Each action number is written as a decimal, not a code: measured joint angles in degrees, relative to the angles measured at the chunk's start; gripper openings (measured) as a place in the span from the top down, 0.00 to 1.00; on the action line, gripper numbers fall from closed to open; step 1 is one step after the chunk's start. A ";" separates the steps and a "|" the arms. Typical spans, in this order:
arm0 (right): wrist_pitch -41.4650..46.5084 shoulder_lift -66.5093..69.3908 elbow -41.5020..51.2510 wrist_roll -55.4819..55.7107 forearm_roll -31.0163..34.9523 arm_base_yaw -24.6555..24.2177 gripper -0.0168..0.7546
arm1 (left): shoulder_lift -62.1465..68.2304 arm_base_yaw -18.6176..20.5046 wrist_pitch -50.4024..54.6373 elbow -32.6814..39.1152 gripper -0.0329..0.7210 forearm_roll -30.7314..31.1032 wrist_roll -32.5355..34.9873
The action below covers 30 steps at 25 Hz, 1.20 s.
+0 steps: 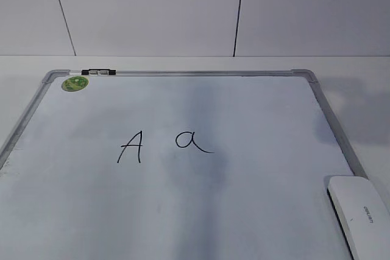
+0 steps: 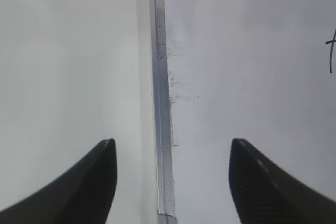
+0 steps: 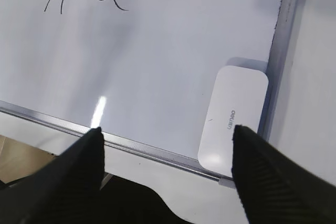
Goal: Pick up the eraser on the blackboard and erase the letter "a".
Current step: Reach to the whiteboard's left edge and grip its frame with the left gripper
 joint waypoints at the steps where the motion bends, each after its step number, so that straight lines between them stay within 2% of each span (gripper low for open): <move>1: 0.00 0.00 -0.20 0.56 -0.36 0.00 0.23 | 0.61 0.00 0.00 0.00 0.30 -0.11 0.00; 6: 0.00 0.03 -0.42 4.96 -2.83 2.86 0.23 | 3.12 0.00 -0.12 0.00 0.30 -0.11 0.00; 15: 0.11 5.13 -0.42 17.52 -14.16 13.52 0.23 | 4.73 0.00 -2.38 0.00 0.30 -0.29 0.00; 19: 0.11 8.05 -0.42 21.27 -19.05 14.14 0.23 | 6.29 0.00 -3.42 0.00 0.30 -0.82 0.00; 26: -0.10 11.19 0.00 25.17 -23.03 14.14 0.23 | 10.93 0.00 -5.34 0.00 0.30 -2.02 0.00; 30: -0.22 11.61 3.54 26.65 -23.08 14.14 0.23 | 12.85 0.00 -6.32 -0.11 0.30 -2.12 0.00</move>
